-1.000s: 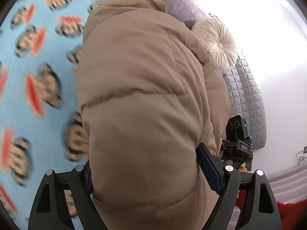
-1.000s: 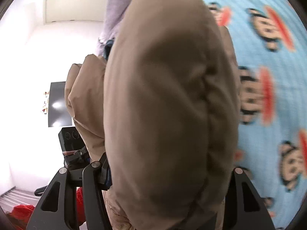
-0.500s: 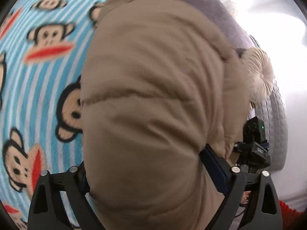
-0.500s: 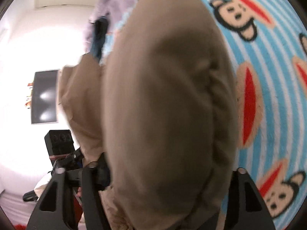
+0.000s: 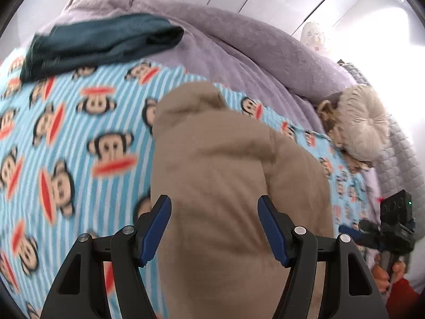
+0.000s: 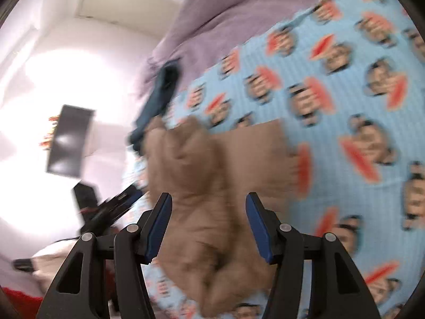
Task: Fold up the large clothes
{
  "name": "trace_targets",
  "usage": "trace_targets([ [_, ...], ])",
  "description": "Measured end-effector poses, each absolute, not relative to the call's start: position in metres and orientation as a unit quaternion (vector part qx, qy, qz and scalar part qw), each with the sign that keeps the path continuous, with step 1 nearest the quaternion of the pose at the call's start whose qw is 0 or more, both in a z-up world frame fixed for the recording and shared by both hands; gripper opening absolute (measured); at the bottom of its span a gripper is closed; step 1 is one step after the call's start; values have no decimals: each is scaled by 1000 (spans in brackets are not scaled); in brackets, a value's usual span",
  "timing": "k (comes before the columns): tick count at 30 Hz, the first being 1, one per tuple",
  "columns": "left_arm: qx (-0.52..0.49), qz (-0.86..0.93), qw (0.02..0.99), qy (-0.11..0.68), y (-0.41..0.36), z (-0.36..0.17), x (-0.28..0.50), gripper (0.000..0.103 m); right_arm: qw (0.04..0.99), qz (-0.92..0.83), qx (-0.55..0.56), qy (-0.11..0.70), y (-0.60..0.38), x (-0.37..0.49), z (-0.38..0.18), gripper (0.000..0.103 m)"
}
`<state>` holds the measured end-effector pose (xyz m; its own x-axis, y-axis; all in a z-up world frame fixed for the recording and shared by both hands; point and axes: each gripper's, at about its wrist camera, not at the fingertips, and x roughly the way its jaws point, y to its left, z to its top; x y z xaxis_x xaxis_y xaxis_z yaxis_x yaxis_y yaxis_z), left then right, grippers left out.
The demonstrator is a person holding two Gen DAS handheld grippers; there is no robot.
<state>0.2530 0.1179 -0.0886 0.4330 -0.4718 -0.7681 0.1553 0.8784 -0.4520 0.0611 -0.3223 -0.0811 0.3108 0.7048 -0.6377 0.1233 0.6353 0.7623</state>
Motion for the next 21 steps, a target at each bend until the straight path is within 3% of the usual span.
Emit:
trace_targets([
  [7,-154,-151,836,505,114,-118,276,69,665,194,436,575,-285,107,-142,64],
  [8,-152,-147,836,506,113,-119,277,69,660,205,450,565,-284,107,-142,52],
  [9,-147,-144,837,507,109,-119,277,69,659,219,456,556,-283,106,-136,9],
  [15,-62,-154,852,497,49,-114,276,69,729,170,345,566,-273,116,-111,6],
  [17,-20,-160,857,489,22,-115,274,69,740,135,309,582,-274,118,-130,6],
  [21,12,-158,861,483,4,-115,269,69,715,112,370,582,-308,106,-140,12],
])
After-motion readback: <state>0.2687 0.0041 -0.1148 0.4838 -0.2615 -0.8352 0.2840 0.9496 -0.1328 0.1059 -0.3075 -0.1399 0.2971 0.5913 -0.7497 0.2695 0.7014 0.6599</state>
